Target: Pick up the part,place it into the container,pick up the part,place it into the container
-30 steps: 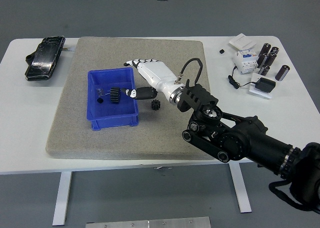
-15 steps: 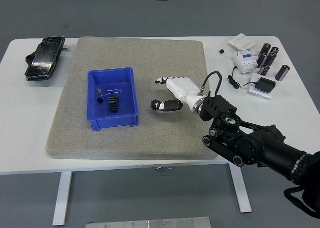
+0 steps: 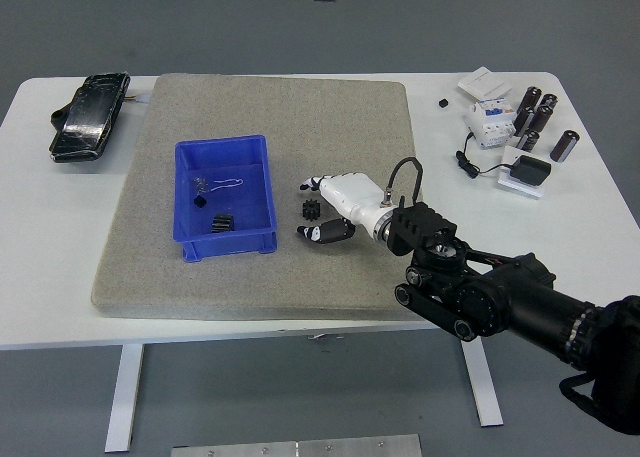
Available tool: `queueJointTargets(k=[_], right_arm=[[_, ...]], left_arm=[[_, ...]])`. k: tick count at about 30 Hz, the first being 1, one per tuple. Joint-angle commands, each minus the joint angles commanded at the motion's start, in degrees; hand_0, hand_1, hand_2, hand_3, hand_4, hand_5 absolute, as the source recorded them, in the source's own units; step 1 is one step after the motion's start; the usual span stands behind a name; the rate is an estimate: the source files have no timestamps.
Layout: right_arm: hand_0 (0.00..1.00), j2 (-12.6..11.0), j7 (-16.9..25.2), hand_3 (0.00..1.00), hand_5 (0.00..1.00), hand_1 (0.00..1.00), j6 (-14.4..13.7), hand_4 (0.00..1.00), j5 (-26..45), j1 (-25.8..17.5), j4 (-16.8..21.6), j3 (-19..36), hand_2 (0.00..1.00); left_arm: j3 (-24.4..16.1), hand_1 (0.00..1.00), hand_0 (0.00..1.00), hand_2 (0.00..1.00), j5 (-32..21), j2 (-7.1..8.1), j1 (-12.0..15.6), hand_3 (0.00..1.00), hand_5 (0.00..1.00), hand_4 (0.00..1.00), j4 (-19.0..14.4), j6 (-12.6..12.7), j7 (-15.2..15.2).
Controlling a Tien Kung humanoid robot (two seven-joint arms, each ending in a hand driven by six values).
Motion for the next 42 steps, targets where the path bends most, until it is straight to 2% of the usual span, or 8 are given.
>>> queueJointTargets(k=[7, 12, 13, 24, 25, 30, 31, 42], right_arm=[[0.606, 0.4, 0.1, 0.724, 0.477, 0.565, -0.5, 0.710, 0.0, 0.4, -1.5, -0.6, 0.661], [0.606, 0.4, 0.2, 0.724, 0.477, 0.565, -1.1, 0.710, -0.4, 0.5, -1.9, -0.8, 0.661], [0.506, 0.4, 0.2, 0.700, 0.384, 0.496, -1.2, 0.581, -0.4, 0.5, -2.0, -0.9, 0.623], [0.473, 0.3, 0.6, 0.690, 0.352, 0.480, -1.9, 0.540, 0.2, 0.4, -2.0, -1.7, 0.597], [0.457, 0.3, 0.7, 0.651, 0.260, 0.466, -2.0, 0.528, 0.3, 0.4, -2.0, -1.8, 0.512], [0.457, 0.3, 0.9, 0.651, 0.260, 0.466, -2.7, 0.528, 0.8, 0.3, -1.9, -1.9, 0.512], [0.441, 0.3, 1.0, 0.600, 0.134, 0.464, -2.8, 0.548, 0.8, 0.3, -1.9, -1.9, 0.460], [0.441, -0.3, 1.7, 0.584, 0.141, 0.462, -4.0, 0.542, 1.7, 0.9, -1.4, -0.2, 0.452]], left_arm=[[0.2, 0.668, 0.667, 0.655, -0.1, 0.00, 0.0, 0.656, 0.408, 0.697, 0.0, 0.0, 0.0], [0.3, 0.668, 0.667, 0.655, -0.2, 0.00, -0.1, 0.656, 0.408, 0.697, 0.0, 0.0, 0.0], [0.3, 0.668, 0.667, 0.655, -0.2, 0.00, -0.1, 0.655, 0.408, 0.697, 0.0, 0.0, 0.0], [0.2, 0.668, 0.667, 0.654, -0.1, 0.08, -0.1, 0.636, 0.408, 0.698, 0.0, -0.1, -0.1], [0.2, 0.668, 0.667, 0.653, -0.2, 0.08, -0.1, 0.605, 0.407, 0.696, 0.0, -0.1, -0.2], [0.2, 0.668, 0.667, 0.653, -0.3, 0.06, 0.0, 0.605, 0.407, 0.696, 0.0, -0.1, -0.1], [0.2, 0.668, 0.667, 0.653, -0.3, 0.06, 0.0, 0.602, 0.406, 0.696, 0.0, -0.1, -0.1], [0.3, 0.668, 0.667, 0.653, -0.4, 0.03, 0.2, 0.599, 0.408, 0.697, 0.0, -0.1, -0.1]])
